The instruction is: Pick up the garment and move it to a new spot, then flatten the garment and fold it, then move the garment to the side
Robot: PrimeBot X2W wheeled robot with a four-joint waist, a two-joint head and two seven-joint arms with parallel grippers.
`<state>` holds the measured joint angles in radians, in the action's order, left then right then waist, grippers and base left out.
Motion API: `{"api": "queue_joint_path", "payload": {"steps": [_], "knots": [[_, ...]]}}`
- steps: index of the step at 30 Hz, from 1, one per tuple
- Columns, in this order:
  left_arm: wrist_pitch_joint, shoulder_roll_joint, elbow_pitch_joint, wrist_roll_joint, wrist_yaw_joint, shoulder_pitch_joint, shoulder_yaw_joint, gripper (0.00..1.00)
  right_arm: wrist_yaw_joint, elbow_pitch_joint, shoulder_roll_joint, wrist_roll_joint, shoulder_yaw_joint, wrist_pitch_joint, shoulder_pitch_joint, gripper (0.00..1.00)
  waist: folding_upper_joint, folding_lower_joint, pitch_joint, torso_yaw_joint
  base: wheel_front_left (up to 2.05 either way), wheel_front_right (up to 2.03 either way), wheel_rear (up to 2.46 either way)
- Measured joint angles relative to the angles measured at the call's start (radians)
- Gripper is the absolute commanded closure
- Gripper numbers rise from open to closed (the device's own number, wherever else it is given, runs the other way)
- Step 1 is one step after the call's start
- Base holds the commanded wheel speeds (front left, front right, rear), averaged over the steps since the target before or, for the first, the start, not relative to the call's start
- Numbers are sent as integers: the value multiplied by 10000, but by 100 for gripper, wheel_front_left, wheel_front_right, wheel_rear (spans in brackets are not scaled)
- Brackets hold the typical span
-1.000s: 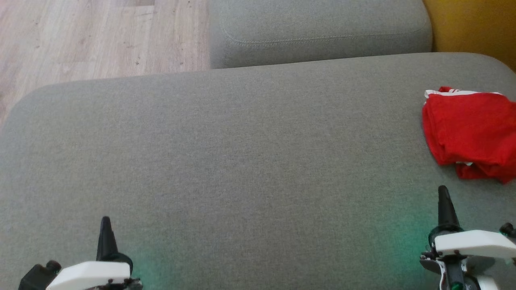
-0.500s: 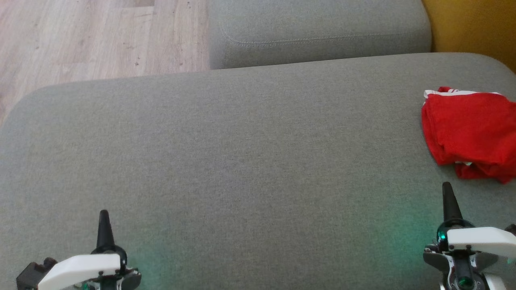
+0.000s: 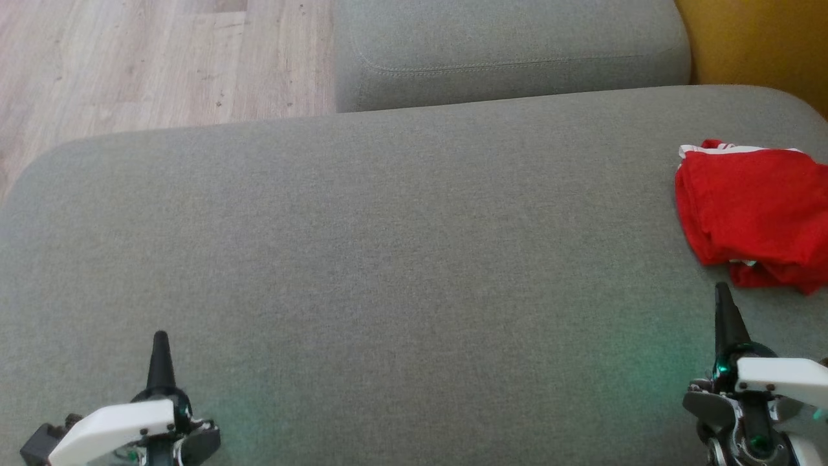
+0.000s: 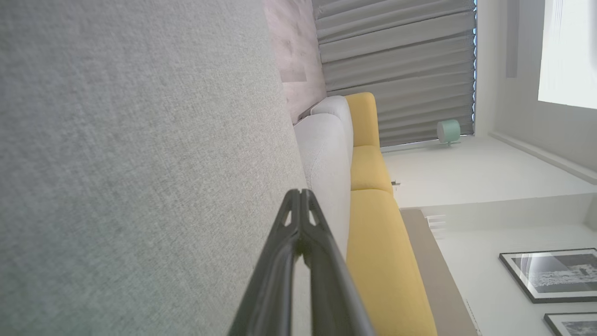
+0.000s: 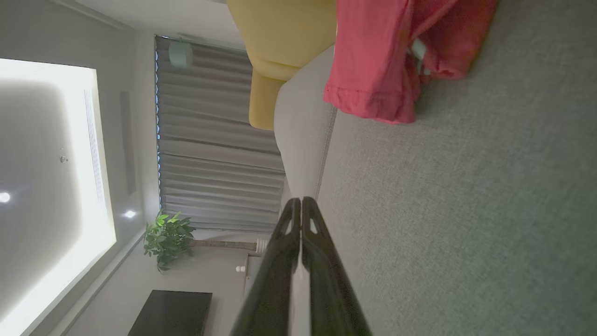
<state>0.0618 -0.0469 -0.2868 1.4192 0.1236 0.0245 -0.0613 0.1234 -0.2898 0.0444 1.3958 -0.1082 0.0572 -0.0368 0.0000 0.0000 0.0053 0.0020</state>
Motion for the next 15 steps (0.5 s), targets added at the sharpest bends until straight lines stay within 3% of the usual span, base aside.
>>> {"api": "queue_joint_path", "payload": {"steps": [15], "knots": [[439,12,40,1697,2,280,-123,100,0,75,0,1919,-188,437,-200,100,0,0,-21,-19,0,0,0]]}}
